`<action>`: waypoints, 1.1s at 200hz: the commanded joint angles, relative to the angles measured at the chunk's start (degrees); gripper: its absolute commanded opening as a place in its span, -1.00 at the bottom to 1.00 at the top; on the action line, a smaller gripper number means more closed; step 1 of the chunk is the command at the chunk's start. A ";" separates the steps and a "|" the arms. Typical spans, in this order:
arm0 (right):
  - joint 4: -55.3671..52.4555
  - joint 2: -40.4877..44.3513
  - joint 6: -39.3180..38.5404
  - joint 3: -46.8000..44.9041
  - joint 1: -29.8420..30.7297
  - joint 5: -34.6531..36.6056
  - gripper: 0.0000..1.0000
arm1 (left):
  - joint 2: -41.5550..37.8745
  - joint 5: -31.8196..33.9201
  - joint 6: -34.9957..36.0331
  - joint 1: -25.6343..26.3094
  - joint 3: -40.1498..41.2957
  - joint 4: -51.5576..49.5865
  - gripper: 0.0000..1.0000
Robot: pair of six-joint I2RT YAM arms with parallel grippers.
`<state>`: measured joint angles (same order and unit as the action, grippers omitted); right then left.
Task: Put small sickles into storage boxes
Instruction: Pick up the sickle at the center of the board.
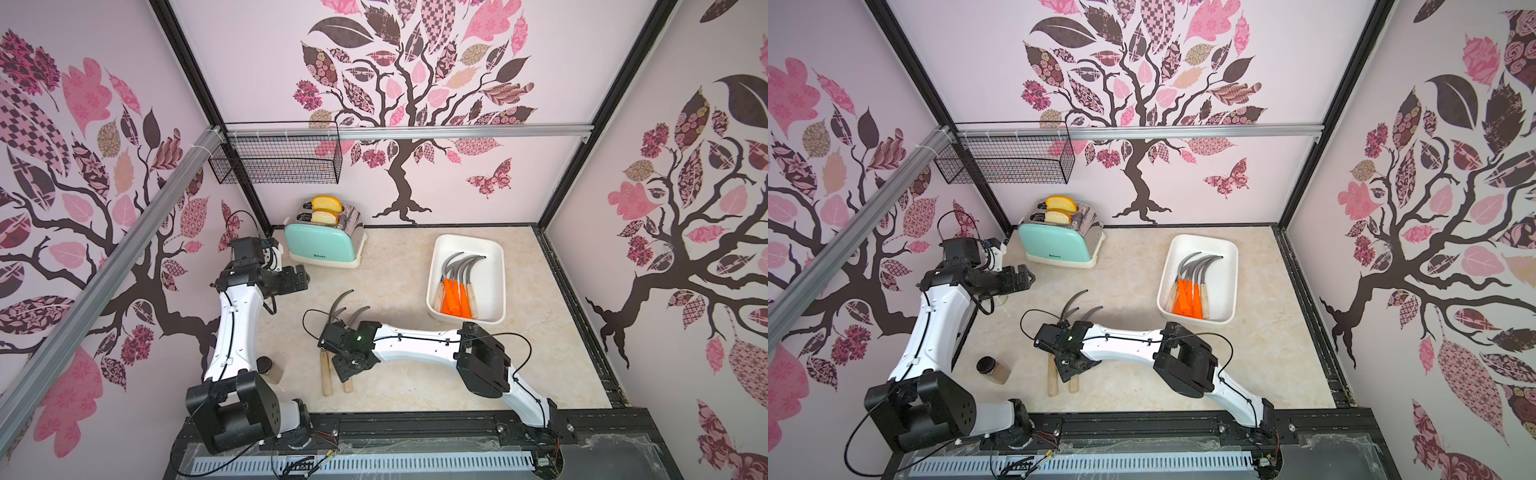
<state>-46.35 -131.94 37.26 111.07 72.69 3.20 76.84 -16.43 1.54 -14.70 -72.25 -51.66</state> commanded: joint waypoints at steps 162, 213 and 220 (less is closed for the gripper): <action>-8.66 -6.56 -2.01 8.50 0.99 2.42 0.15 | -0.36 -4.93 2.59 -0.17 -2.72 -4.49 0.93; -9.46 -7.34 -2.18 9.14 0.98 2.08 0.04 | -0.38 -5.80 3.21 -0.19 -2.72 -4.94 0.93; -9.55 -7.44 -2.18 9.23 0.97 2.16 0.02 | -0.37 -5.88 3.29 -0.23 -2.72 -4.94 0.93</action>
<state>-53.56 -137.82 35.53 118.15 73.17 4.73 77.38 -21.17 3.62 -14.70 -73.82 -55.94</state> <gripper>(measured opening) 0.520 0.964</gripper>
